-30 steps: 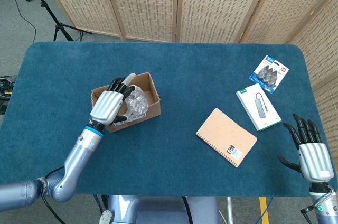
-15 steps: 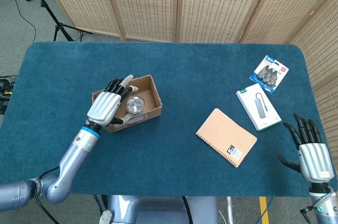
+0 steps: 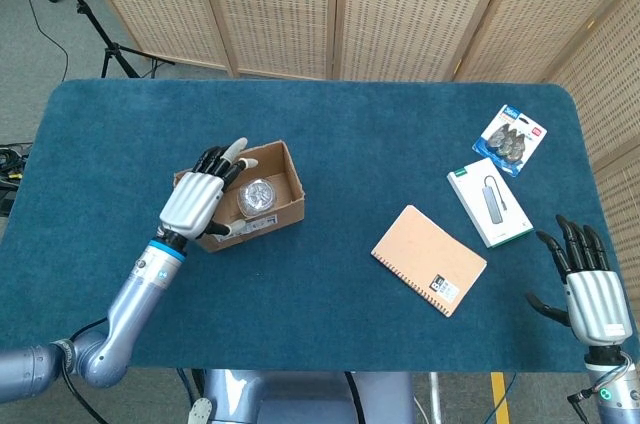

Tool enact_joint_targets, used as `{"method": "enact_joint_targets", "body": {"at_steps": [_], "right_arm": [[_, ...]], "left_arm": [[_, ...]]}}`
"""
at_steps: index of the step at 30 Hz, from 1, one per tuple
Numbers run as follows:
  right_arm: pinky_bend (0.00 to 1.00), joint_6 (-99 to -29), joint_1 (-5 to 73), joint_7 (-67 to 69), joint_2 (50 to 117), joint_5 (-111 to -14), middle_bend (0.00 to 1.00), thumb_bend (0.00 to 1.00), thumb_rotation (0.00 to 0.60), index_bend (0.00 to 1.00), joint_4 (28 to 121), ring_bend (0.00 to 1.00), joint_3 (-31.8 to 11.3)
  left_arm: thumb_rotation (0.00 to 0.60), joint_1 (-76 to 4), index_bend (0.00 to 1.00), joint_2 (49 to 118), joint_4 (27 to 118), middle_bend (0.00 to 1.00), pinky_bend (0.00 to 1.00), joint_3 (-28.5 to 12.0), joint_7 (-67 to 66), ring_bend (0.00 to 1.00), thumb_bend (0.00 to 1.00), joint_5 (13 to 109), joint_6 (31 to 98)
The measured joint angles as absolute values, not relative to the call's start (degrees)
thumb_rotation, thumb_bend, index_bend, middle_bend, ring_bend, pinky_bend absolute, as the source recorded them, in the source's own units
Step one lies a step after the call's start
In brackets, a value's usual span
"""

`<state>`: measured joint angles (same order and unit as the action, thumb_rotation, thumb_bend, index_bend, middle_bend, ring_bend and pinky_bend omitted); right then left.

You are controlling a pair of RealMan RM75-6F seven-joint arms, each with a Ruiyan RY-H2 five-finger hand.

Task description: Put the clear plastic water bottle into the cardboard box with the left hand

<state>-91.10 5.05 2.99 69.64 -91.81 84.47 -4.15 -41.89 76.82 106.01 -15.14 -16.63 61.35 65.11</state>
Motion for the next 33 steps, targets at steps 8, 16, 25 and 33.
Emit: {"method": "enact_joint_targets", "body": {"at_steps": [8, 16, 25, 33], "right_arm": [[0.00, -91.0, 5.1, 2.5, 69.7, -92.0, 0.00, 0.10, 0.600, 0.16, 84.8, 0.00, -3.9], [0.00, -90.9, 5.0, 1.6, 69.7, -92.3, 0.00, 0.10, 0.600, 0.16, 85.3, 0.00, -3.7], [0.00, -90.6, 5.2, 0.7, 69.9, -92.6, 0.00, 0.11, 0.600, 0.16, 85.5, 0.00, -3.4], [0.00, -90.5, 5.2, 0.6, 69.9, -92.7, 0.00, 0.11, 0.600, 0.16, 85.6, 0.00, -3.3]], "left_arm": [[0.600, -38.0, 0.19, 69.9, 113.8, 0.00, 0.00, -13.0, -16.1, 0.00, 0.24, 64.8, 67.9], [0.600, -32.4, 0.19, 62.1, 120.2, 0.00, 0.00, -5.9, -19.6, 0.00, 0.25, 69.1, 69.7], [0.600, -24.9, 0.19, 58.5, 122.8, 0.00, 0.00, 1.2, -21.8, 0.00, 0.26, 76.7, 74.5], [0.600, -18.4, 0.22, 61.0, 120.1, 0.00, 0.00, 5.4, -23.6, 0.00, 0.28, 83.6, 79.5]]}}
